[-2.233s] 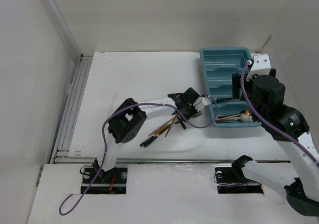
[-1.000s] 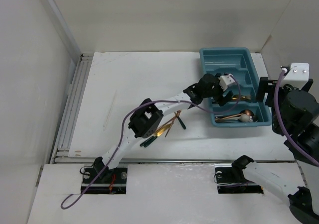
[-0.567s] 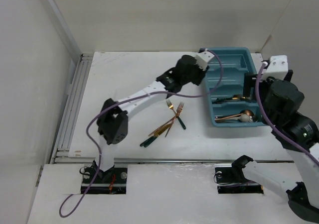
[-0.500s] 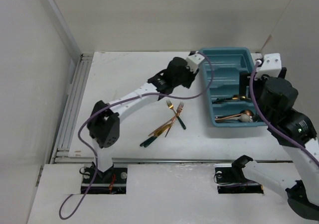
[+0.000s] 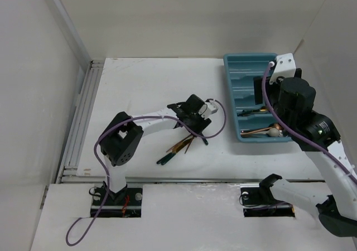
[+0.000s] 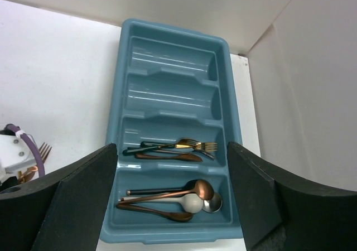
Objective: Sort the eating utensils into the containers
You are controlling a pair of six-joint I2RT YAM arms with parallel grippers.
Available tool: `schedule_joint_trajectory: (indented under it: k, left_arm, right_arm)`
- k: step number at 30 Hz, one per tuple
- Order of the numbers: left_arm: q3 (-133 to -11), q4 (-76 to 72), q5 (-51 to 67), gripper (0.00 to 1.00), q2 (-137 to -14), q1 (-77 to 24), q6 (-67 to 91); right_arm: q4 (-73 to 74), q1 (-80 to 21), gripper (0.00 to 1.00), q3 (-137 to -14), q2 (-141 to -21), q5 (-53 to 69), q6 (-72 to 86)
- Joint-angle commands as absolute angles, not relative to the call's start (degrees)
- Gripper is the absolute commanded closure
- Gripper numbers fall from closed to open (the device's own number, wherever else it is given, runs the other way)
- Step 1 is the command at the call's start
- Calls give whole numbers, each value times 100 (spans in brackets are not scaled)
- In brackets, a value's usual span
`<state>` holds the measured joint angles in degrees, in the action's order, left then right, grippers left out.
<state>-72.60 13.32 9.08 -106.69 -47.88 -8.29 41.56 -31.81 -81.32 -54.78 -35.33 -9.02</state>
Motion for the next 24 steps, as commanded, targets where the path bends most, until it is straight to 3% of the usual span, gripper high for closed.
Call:
schedule_joint_trajectory:
  k: [1,10,15,24]
  left_arm:
    - [-7496,1178,1038,51,-10740,-4764,-870]
    - [-7628,1345,879,75,-11276,-4764,-976]
    - [-7857,1459,879,100,-11408,-4764,-871]
    - [-8752,2082,826,100,-11083,-4711,-809]
  right_arm:
    - [3998,-3155,16,-8394,-5388,-3472,-791]
    - [4175,-3155,16,-8394,-5168,-3771,-686]
    - [4228,-3155,16,-8394,-5168,-3893,-686]
    - [4052,-3155,16,-8341,-5221,-3946,-870]
